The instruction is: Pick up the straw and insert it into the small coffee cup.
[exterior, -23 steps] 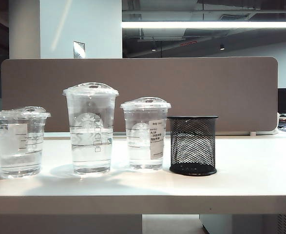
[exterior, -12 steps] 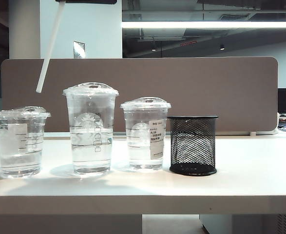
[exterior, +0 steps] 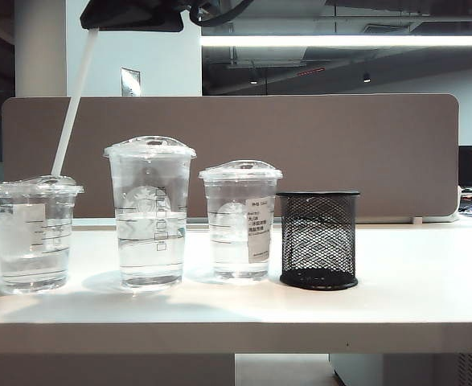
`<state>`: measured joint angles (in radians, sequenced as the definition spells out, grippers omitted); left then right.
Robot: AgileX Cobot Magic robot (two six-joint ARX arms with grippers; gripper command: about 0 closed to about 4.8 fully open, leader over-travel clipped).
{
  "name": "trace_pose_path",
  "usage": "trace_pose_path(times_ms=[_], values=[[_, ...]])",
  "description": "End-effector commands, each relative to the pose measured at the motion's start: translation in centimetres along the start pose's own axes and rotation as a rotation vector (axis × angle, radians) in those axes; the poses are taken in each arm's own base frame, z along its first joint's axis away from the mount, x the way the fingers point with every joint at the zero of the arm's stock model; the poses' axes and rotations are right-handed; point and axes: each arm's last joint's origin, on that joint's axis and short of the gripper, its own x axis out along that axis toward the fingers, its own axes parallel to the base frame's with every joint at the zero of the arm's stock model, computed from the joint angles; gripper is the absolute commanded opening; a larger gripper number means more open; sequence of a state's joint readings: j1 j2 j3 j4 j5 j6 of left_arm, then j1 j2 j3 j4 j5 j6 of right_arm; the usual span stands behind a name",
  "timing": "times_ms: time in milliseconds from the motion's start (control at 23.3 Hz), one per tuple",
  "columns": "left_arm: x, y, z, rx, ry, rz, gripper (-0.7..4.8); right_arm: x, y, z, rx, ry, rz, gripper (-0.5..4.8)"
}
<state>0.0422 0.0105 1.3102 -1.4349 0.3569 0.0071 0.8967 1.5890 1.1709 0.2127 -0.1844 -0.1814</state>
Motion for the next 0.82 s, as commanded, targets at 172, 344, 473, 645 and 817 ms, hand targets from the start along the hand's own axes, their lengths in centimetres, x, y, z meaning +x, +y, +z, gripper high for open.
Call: trace_pose_path(times_ms=[172, 344, 473, 645, 817], values=[[0.0, 0.0, 0.0, 0.004, 0.0, -0.003, -0.06, 0.0, 0.1, 0.7, -0.015, -0.057, 0.001, 0.08], [0.0, 0.0, 0.0, 0.004, 0.0, -0.002, -0.05, 0.2, 0.2, 0.7, -0.018, -0.07, 0.003, 0.08], [0.0, 0.0, 0.0, 0.004, 0.0, -0.003, -0.05, 0.6, 0.4, 0.4, -0.018, -0.069, 0.008, 0.08], [0.0, 0.0, 0.0, 0.004, 0.0, -0.003, -0.05, 1.0, 0.6, 0.0, -0.016, -0.055, 0.013, 0.08], [0.0, 0.0, 0.0, 0.004, 0.0, -0.003, -0.05, 1.2, 0.5, -0.2, -0.015, -0.045, 0.0, 0.08]])
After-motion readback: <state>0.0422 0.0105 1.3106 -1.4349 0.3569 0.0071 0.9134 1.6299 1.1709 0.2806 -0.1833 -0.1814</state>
